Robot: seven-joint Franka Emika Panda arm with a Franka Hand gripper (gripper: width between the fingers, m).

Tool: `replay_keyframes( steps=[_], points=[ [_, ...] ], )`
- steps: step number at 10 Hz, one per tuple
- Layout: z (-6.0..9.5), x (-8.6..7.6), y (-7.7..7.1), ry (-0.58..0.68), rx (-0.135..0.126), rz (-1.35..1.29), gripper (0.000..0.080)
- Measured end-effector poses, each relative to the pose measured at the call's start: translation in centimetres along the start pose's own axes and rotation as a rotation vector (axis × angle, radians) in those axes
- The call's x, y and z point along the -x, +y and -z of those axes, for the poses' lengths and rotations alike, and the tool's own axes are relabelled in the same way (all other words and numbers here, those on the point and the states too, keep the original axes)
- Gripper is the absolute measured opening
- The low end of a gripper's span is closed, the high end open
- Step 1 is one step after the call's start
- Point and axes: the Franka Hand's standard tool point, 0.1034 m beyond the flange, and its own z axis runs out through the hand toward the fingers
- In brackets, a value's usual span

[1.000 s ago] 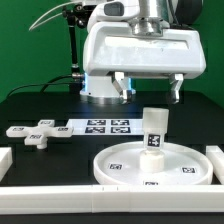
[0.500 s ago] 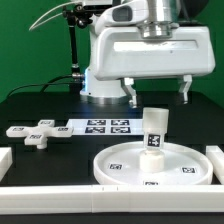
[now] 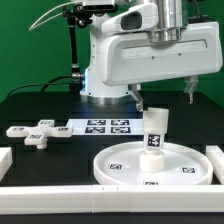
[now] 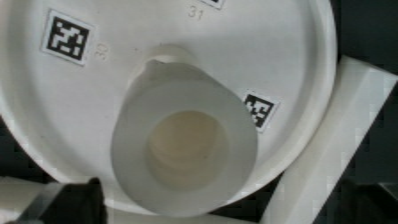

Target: Assemble round table

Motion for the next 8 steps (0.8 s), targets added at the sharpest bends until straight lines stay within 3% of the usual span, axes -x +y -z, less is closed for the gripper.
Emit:
replay_keyframes(
  steps=[4,8],
  points=[
    [-0.4,0.4,0.7,0.011,0.029,-0.028,0.0649],
    [-2.4,1.3,1.8,0.033,0.039,-0.002,0.0649]
  ],
)
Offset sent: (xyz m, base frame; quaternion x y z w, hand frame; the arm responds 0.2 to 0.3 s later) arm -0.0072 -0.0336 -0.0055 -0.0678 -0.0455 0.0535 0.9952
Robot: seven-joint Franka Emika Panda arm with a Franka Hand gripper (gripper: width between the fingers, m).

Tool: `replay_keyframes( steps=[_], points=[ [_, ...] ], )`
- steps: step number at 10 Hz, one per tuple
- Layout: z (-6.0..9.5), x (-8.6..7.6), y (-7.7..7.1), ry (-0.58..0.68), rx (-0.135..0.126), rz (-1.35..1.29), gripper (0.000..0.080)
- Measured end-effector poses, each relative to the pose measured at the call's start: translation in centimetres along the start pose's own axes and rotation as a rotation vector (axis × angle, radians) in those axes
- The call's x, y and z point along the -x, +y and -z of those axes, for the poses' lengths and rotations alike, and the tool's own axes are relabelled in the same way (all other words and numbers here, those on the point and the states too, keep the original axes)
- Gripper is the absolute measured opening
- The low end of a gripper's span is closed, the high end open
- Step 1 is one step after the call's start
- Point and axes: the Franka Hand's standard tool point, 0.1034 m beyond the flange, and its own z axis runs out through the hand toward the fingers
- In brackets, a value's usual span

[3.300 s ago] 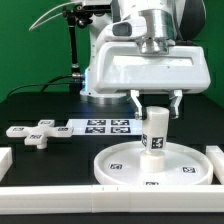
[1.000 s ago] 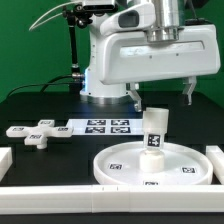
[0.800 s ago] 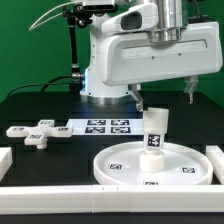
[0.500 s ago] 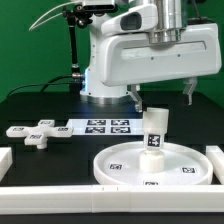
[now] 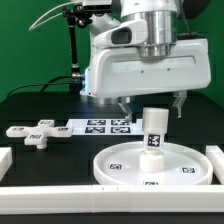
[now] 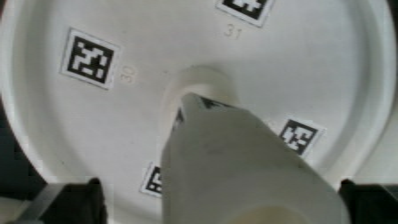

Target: Assemble round table

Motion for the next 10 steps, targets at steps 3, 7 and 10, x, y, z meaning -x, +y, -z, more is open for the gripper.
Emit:
replay_keyframes(
  steps=[3,7,10],
  points=[
    [0.1,-0.4,-0.2,0.003,-0.001,0.004,0.0649],
    [0.3,-1.0,-0.1,0.012,0.001,0.032,0.0398],
    [0.3,-1.0,-0.1,0.012,0.0,0.014,0.0399]
  ],
)
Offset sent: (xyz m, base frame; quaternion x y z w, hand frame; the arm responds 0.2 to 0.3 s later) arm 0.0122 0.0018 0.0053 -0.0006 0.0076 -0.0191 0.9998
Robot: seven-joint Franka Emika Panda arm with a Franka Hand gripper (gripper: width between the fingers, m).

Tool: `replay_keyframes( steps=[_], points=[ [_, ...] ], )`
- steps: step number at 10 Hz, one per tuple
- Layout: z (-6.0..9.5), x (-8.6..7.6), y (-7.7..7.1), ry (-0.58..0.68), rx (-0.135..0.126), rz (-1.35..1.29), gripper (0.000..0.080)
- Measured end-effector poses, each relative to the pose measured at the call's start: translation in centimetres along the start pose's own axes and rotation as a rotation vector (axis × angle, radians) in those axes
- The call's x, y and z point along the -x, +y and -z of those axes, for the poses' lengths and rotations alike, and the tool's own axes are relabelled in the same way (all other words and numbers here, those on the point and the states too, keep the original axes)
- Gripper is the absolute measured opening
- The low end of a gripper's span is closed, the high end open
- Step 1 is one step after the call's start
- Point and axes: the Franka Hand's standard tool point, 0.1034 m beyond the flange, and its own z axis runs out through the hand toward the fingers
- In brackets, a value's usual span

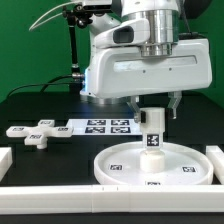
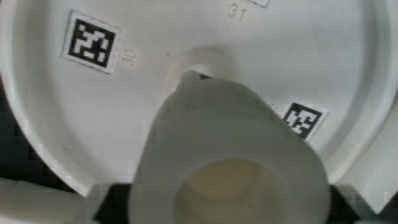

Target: Assemble round table

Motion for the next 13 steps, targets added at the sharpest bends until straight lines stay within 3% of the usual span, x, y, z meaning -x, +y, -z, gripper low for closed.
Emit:
replay_keyframes(
  steps=[4,6,11,12,13],
  points=[
    [0.0,0.0,-0.1,0.001,-0.009,-0.194,0.0399],
    [-0.5,0.1,0.0,0.003,-0.036,-0.469,0.0397],
    [-1.2,0.4,-0.4,-0.011,-0.06,-0.946,0.037],
    [-1.3,0.5,-0.4,-0.015,-0.064,-1.012,0.0449],
    [-1.3,0.5,-0.5,-0.015,-0.065,-1.009,0.0449]
  ],
)
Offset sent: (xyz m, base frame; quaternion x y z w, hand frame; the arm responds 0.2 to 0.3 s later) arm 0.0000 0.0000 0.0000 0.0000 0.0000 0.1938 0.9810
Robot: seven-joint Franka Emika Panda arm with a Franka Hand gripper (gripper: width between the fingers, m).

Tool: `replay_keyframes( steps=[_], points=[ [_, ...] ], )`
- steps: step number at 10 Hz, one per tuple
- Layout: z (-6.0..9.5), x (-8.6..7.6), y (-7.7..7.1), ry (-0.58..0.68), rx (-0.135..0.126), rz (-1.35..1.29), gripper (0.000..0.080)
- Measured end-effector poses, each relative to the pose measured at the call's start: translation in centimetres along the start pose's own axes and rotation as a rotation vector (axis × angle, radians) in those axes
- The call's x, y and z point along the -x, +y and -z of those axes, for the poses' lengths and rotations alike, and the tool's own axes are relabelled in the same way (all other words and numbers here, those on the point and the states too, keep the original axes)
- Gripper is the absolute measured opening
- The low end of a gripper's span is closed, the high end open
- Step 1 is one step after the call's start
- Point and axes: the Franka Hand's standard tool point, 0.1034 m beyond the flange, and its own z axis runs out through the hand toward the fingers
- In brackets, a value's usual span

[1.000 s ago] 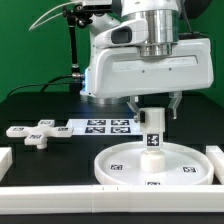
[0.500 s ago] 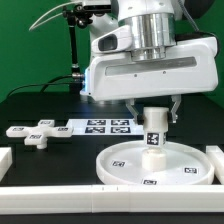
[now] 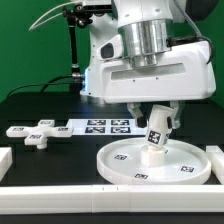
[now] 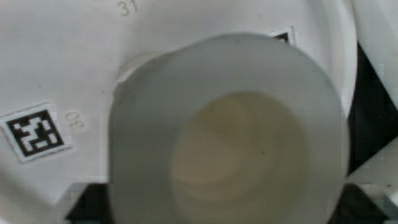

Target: Assemble round table

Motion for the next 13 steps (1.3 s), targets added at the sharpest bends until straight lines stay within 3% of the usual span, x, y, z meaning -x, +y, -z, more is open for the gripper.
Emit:
replay_keyframes(
  steps=[1,2,4,8,10,13],
  points=[
    [0.0,0.0,0.0,0.0,0.0,0.004,0.0606],
    [0.0,0.0,0.0,0.0,0.0,0.008,0.0636],
    [0.5,0.5,-1.2,-0.016,0.016,0.144,0.0648],
    [0.3,0.5,-1.0,-0.018,0.013,0.456,0.0649],
    [0.3,0.6,-0.9,0.007,0.028,0.674,0.0649],
    [0.8,0.6,-1.2,0.01,0.022,0.679,0.0649]
  ],
)
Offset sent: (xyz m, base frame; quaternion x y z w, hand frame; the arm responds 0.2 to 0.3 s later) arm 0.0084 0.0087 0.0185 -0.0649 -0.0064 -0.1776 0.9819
